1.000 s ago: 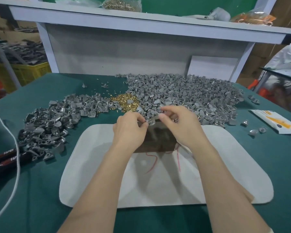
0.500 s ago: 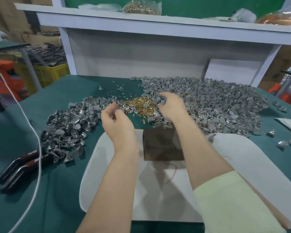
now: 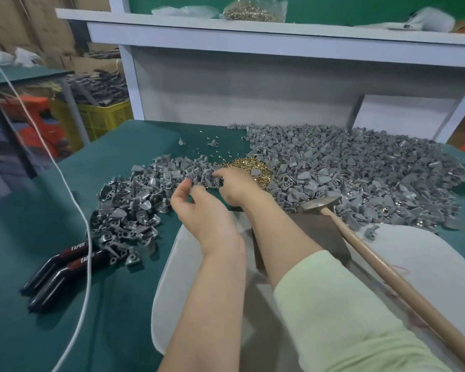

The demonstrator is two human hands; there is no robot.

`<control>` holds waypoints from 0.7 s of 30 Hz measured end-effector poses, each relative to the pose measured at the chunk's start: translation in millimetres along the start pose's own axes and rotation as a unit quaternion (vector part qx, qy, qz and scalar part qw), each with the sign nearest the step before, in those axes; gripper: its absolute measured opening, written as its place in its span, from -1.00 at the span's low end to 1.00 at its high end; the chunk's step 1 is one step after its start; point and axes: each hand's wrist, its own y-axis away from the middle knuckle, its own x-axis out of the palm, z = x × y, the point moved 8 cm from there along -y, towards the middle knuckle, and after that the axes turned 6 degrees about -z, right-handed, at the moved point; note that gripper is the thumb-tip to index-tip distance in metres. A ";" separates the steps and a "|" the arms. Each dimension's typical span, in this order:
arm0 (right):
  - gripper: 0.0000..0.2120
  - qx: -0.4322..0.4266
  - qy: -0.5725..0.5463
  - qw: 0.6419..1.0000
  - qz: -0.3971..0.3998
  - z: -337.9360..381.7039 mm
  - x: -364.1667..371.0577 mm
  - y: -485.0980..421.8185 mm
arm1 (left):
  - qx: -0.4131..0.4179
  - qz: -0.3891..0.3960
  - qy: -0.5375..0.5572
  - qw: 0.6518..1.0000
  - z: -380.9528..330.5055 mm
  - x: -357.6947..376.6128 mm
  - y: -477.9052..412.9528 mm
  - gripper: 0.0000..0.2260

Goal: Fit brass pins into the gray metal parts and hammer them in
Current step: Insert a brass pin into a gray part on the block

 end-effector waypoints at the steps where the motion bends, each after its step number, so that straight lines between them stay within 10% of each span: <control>1: -0.53 -0.011 0.008 1.000 0.015 5.8 6.1 -0.7 | -0.006 -0.002 0.005 1.000 1.1 -0.1 -0.7 -0.80; 8: -0.91 0.009 0.045 0.999 -0.022 11.1 10.9 -8.0 | -0.011 0.001 0.000 1.000 3.9 -0.2 -1.1 -0.78; 10: -0.76 0.026 0.028 0.999 -0.027 7.5 9.6 -6.1 | -0.008 0.001 0.002 1.000 2.6 0.3 -1.0 -0.80; 21: -0.91 -0.067 -0.269 0.960 0.028 -11.1 -77.4 57.2 | -0.069 0.118 -0.052 0.989 27.1 19.9 6.6 -0.91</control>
